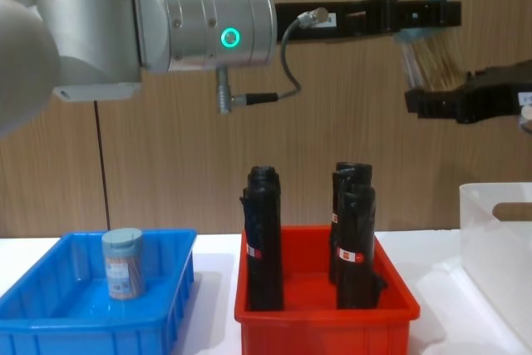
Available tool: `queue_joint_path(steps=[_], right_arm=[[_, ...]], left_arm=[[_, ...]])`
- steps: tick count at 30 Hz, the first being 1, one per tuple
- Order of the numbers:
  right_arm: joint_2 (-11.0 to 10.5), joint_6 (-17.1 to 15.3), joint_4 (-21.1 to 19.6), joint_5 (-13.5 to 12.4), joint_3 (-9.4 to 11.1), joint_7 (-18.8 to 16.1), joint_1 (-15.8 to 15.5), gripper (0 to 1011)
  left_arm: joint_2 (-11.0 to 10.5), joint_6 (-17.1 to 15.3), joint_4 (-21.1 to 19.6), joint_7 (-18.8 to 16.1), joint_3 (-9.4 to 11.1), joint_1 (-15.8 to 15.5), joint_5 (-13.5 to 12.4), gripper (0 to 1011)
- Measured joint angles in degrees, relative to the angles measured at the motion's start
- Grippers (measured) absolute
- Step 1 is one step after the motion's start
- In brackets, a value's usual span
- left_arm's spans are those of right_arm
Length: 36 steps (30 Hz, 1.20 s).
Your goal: Pick the cotton swabs from the blue box and place them into the white box.
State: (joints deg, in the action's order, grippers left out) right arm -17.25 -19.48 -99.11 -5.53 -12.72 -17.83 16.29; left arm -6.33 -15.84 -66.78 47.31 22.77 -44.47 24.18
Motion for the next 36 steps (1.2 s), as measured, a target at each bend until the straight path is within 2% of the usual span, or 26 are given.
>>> queue_joint_path(steps=[8, 26, 36], right_arm=[[0.0, 0.3, 0.1, -0.1, 0.0, 0.2, 0.0, 640], [0.0, 1.0, 0.6, -1.5, 0.2, 1.1, -0.5, 640], [-0.3, 1.8, 2.3, -4.2, 0.9, 3.1, -1.8, 640]], left_arm=[[0.0, 0.0, 0.0, 0.0, 0.0, 0.0, 0.0, 1003], [0.0, 0.0, 0.0, 0.0, 0.0, 0.0, 0.0, 1004], [0.0, 0.0, 0.0, 0.0, 0.0, 0.0, 0.0, 1004]])
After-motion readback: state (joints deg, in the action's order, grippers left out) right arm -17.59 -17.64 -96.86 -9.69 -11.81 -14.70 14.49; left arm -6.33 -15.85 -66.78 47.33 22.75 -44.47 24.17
